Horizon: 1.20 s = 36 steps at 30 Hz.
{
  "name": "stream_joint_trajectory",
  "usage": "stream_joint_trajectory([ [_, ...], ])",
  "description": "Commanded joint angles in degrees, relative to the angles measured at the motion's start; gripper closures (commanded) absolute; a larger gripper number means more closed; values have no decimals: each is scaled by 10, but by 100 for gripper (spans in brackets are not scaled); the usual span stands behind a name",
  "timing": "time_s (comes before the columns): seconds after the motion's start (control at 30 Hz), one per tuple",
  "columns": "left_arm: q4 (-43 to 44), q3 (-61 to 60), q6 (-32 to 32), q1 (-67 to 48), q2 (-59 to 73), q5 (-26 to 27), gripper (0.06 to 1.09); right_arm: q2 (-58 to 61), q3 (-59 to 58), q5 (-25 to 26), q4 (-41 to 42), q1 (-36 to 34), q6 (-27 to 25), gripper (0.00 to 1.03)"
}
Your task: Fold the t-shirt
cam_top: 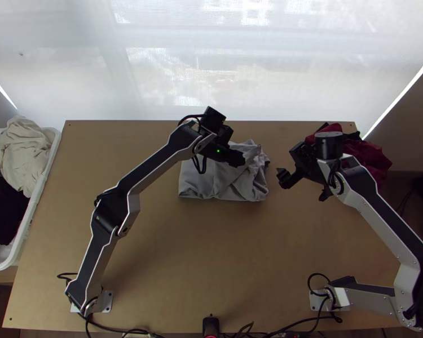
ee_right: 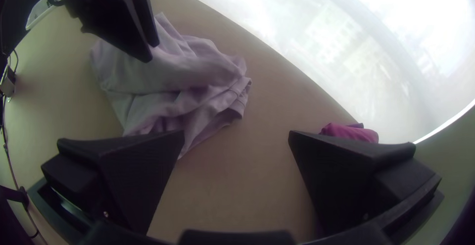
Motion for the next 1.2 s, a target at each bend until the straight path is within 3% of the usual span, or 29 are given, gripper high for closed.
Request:
stream_joint_trajectory([
  [0.0, 1, -1, 4, -8, 2, 1, 11, -9, -16, -1, 0, -2, 0, 5],
  [0.17, -21, -2, 3, 22, -52, 2, 11, -9, -27, -1, 1, 8, -1, 5],
  [0.43, -154, -60, 36, 122, -128, 6, 11, 73, 22, -1, 53, 53, -17, 5],
  [0.9, -130, -217, 70, 196, -154, 4, 11, 418, 406, -1, 67, 208, -5, 5],
  [1.03, -130, -225, 77, 209, -147, 3, 11, 473, 435, -1, 61, 222, -4, 5],
  [1.17, -129, -216, 81, 211, -139, 3, 11, 451, 380, -1, 57, 211, -1, 5],
])
